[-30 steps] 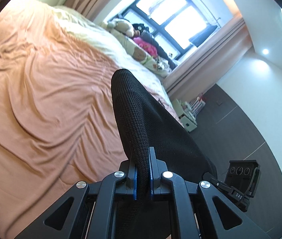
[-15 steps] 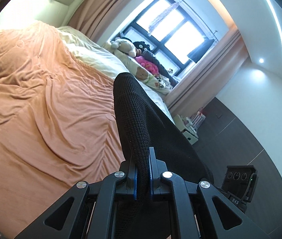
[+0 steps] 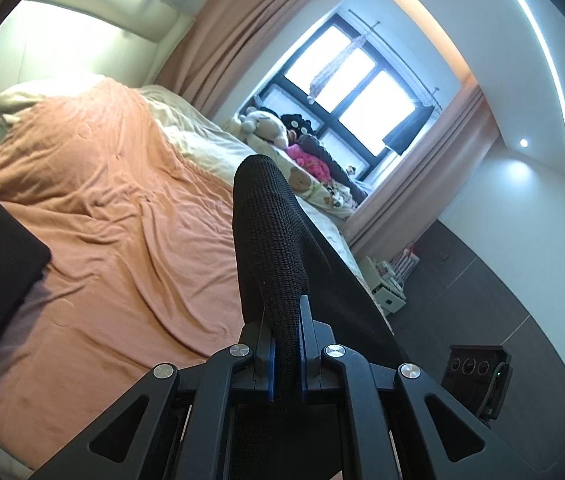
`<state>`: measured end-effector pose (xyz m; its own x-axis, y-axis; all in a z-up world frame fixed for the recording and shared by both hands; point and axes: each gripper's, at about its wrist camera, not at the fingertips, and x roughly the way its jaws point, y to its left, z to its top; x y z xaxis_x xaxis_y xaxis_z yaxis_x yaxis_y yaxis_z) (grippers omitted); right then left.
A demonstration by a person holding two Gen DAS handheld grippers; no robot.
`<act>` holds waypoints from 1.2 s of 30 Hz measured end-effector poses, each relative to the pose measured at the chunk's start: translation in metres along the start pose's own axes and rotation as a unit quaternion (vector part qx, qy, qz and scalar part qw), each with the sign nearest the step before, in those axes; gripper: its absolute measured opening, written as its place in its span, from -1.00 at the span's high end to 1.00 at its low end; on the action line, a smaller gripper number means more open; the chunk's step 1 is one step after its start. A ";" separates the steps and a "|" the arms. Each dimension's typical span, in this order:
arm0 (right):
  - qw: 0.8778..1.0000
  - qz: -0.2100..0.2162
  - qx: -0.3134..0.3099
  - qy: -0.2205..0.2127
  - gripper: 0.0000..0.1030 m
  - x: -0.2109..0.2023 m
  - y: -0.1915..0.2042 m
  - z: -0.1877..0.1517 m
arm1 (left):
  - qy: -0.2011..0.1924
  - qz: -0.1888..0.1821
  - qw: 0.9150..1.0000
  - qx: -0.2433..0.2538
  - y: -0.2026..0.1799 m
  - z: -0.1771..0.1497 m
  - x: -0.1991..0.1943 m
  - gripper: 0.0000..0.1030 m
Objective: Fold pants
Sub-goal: 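Lift the folded shorts with both tools above the bed, then carry the folded black shorts with both tools toward the bed headboard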
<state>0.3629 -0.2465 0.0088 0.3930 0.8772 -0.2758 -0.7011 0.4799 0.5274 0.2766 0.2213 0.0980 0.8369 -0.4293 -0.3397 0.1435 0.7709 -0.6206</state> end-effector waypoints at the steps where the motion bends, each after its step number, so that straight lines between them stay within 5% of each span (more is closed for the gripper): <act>1: 1.000 0.003 -0.001 0.001 0.64 0.008 0.003 0.001 | -0.002 0.003 1.000 0.001 0.004 0.003 -0.005 0.85; 17: 0.998 0.048 -0.009 0.026 0.66 0.149 0.041 -0.001 | -0.041 0.051 0.998 0.011 0.093 0.061 -0.095 0.85; 36: 0.994 0.075 -0.015 0.082 0.68 0.346 0.077 -0.013 | -0.069 0.122 0.990 -0.029 0.243 0.097 -0.136 0.85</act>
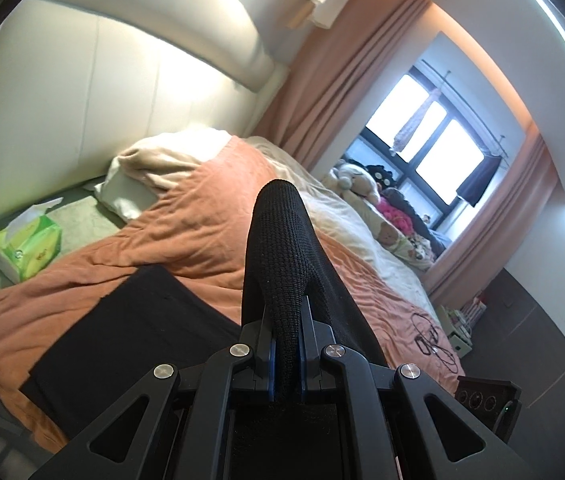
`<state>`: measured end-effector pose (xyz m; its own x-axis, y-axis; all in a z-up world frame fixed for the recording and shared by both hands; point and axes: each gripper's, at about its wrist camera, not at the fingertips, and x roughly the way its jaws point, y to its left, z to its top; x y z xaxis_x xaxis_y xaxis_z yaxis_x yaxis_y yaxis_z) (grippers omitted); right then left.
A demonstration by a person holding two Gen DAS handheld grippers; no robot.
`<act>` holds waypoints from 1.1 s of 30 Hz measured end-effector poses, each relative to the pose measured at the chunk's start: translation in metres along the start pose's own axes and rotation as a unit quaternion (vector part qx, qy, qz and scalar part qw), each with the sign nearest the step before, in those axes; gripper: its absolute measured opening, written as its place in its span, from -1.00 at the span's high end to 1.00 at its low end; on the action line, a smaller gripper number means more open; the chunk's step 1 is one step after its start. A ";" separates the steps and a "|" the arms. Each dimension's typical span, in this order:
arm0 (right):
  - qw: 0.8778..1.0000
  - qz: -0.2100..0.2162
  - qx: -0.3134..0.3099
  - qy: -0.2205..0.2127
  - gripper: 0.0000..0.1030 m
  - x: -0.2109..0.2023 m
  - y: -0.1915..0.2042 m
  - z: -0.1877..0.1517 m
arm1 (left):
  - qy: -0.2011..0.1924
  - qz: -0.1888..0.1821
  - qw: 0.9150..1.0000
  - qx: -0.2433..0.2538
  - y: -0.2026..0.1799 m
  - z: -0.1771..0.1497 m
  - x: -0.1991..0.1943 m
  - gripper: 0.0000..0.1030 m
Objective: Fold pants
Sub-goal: 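Carry the folded black shorts with both tools toward the bed headboard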
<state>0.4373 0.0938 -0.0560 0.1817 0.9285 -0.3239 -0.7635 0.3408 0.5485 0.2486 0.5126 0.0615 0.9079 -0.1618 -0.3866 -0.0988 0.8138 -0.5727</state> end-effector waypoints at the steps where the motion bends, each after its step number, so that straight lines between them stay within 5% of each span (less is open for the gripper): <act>1: 1.000 0.002 0.001 0.006 0.69 0.014 0.000 0.001 | -0.001 0.004 1.000 -0.004 0.008 0.003 0.002 0.85; 10: 0.999 0.010 0.017 0.038 0.72 0.103 -0.008 0.015 | 0.009 0.049 0.998 -0.033 0.078 0.021 0.031 0.85; 19: 0.998 -0.008 0.052 0.038 0.74 0.139 -0.026 0.020 | 0.042 0.080 0.995 -0.046 0.123 0.032 0.098 0.85; 22: 0.992 0.003 0.107 0.063 0.64 0.150 -0.042 0.019 | 0.071 0.119 0.989 -0.046 0.137 0.031 0.123 0.82; 24: 0.987 0.024 0.140 0.076 0.20 0.152 -0.053 0.016 | 0.094 0.149 0.983 -0.058 0.151 0.026 0.135 0.79; 25: 0.984 0.030 0.156 0.077 -0.22 0.153 -0.059 0.013 | 0.093 0.155 0.982 -0.059 0.154 0.024 0.136 0.77; 26: 0.983 0.037 0.164 0.074 -0.36 0.152 -0.063 0.011 | 0.090 0.156 0.982 -0.059 0.156 0.022 0.134 0.74; 28: 0.978 0.064 0.183 0.078 -0.36 0.154 -0.069 0.009 | 0.086 0.164 0.981 -0.059 0.157 0.021 0.128 0.53; 33: 0.961 0.110 0.238 0.089 -0.36 0.174 -0.084 0.013 | 0.069 0.193 0.978 -0.047 0.149 0.021 0.103 0.43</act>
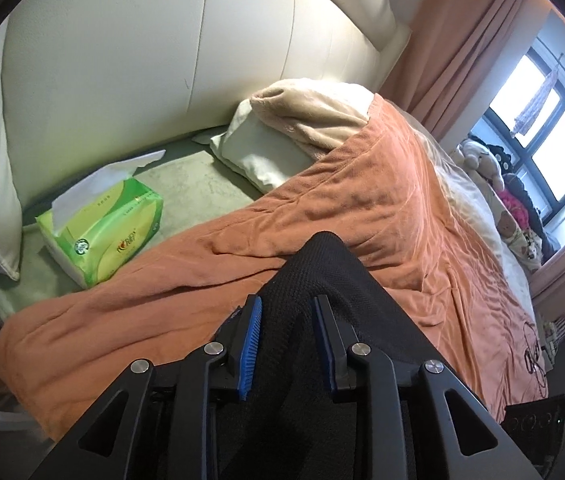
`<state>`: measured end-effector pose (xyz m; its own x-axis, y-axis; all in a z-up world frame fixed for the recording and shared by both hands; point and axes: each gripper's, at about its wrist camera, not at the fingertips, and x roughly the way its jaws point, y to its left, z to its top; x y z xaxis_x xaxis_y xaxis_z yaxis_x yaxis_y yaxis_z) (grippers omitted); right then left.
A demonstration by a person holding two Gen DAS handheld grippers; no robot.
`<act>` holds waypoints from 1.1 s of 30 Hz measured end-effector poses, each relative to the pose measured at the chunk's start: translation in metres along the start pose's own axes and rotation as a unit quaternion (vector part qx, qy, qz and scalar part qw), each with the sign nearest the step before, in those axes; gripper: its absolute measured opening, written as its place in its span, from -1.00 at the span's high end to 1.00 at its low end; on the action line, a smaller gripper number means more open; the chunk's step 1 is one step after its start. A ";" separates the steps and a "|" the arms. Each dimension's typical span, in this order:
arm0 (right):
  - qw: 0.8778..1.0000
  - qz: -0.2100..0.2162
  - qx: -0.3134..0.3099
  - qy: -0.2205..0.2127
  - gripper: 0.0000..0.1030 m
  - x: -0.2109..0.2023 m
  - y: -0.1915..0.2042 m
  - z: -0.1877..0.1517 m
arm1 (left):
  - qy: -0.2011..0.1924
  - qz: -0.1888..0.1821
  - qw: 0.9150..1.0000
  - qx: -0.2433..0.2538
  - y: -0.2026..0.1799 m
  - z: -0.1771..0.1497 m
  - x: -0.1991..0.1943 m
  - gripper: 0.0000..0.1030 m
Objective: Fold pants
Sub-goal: 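Carry the folded black shorts with both tools toward the bed headboard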
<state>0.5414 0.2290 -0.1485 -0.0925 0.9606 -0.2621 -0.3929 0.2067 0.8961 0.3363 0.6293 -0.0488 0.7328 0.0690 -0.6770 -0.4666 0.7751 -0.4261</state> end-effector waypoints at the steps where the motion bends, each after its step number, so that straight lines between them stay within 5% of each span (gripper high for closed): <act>1: 1.000 -0.004 0.003 0.003 -0.37 0.003 -0.001 0.002 | -0.004 0.003 1.000 -0.003 0.002 -0.002 -0.007 0.41; 10: 0.999 -0.013 0.018 0.028 -0.36 0.025 -0.005 0.037 | 0.012 0.011 1.000 0.003 0.001 -0.038 -0.036 0.39; 20: 0.999 -0.042 -0.006 0.005 -0.37 -0.023 -0.005 0.043 | 0.030 0.081 0.996 -0.018 0.048 -0.081 -0.042 0.39; 29: 0.993 0.047 0.105 0.036 -0.37 0.001 -0.039 0.052 | 0.029 0.091 0.995 -0.022 0.048 -0.092 -0.045 0.38; 32: 0.995 0.019 0.091 0.020 -0.33 0.002 -0.035 0.058 | 0.029 0.093 0.995 -0.021 0.047 -0.094 -0.046 0.38; 33: 0.997 0.011 0.080 0.012 -0.18 0.000 -0.032 0.060 | 0.029 0.092 0.995 -0.021 0.047 -0.093 -0.046 0.38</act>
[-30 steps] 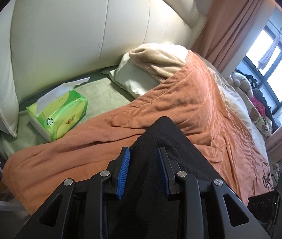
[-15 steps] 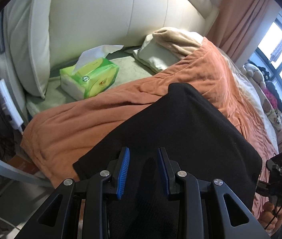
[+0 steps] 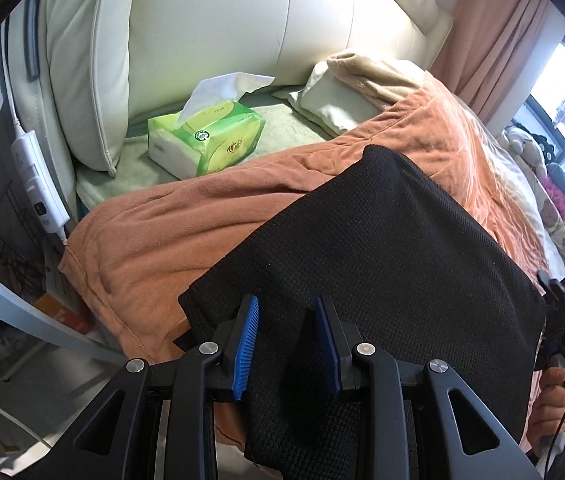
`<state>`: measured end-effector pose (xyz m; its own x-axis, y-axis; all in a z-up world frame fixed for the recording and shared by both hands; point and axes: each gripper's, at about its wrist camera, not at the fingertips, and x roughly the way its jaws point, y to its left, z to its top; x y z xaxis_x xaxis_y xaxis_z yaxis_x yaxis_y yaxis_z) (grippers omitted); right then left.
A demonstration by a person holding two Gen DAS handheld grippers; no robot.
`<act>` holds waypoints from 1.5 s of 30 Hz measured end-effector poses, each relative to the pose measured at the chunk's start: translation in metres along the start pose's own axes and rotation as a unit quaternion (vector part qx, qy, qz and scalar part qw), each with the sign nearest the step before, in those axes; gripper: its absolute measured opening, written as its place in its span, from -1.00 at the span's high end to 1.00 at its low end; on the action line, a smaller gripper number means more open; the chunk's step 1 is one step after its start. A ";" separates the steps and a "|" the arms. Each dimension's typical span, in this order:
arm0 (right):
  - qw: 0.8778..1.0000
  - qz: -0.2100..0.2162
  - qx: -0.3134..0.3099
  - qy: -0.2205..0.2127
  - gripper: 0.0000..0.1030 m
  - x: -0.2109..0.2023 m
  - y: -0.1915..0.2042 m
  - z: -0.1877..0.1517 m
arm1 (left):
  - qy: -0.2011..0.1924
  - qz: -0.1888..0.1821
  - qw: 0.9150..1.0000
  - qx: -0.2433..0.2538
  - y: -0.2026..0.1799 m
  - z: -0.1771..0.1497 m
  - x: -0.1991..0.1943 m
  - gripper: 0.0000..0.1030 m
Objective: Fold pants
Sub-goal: 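Carry the folded black shorts with both tools toward the bed headboard, then lower the folded shorts onto the duvet with both tools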
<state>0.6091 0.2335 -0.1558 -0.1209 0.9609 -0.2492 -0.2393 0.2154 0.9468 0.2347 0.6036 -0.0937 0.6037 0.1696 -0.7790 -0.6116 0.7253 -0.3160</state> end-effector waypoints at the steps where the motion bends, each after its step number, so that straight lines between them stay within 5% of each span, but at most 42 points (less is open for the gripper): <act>1: 1.000 -0.015 -0.010 -0.005 0.30 -0.001 0.003 0.003 | -0.001 -0.001 1.000 0.000 -0.001 0.000 0.000 0.38; 2: 0.999 -0.036 -0.020 -0.011 0.60 -0.004 0.007 0.006 | -0.001 -0.002 1.000 0.002 0.000 0.000 0.001 0.38; 4: 0.996 -0.066 -0.057 -0.029 0.80 -0.014 0.020 0.006 | 0.000 -0.005 1.000 0.006 -0.003 0.000 0.002 0.38; 10: 0.965 -0.144 -0.193 -0.101 0.80 -0.052 0.087 -0.010 | 0.010 0.015 1.000 0.018 -0.007 -0.001 0.010 0.38; 13: 0.957 -0.141 -0.217 -0.134 0.80 -0.080 0.106 -0.019 | 0.007 0.019 1.000 0.016 -0.004 0.000 0.011 0.38; 18: 0.967 -0.146 -0.198 -0.068 0.71 -0.076 0.095 -0.030 | -0.001 0.017 1.000 0.008 -0.005 -0.001 0.001 0.38; 23: 0.983 -0.122 -0.132 -0.033 -0.03 -0.069 0.060 -0.026 | -0.012 0.011 1.000 0.003 -0.006 -0.006 -0.015 0.38; 25: 0.989 -0.100 -0.109 -0.024 -0.15 -0.069 0.046 -0.029 | -0.013 0.006 1.000 -0.002 -0.005 -0.010 -0.021 0.35; 28: 0.993 -0.087 -0.084 0.001 -0.15 -0.057 0.031 -0.024 | -0.022 -0.005 1.000 -0.013 -0.002 -0.017 -0.031 0.10; 38: 0.996 -0.074 -0.056 -0.006 -0.15 -0.015 0.006 0.019 | -0.008 -0.044 0.996 -0.073 0.007 -0.045 -0.035 0.04; 41: 0.996 -0.072 -0.047 -0.009 -0.15 -0.010 0.003 0.026 | -0.002 -0.031 0.995 -0.099 0.014 -0.054 -0.031 0.02; 45: 0.998 -0.054 -0.023 -0.008 -0.15 -0.007 -0.003 0.028 | -0.007 -0.046 0.991 -0.127 0.022 -0.067 -0.034 -0.25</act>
<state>0.6372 0.2313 -0.1510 -0.0756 0.9351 -0.3461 -0.2941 0.3107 0.9038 0.1663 0.5693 -0.1106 0.6683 0.1214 -0.7339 -0.6621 0.5468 -0.5125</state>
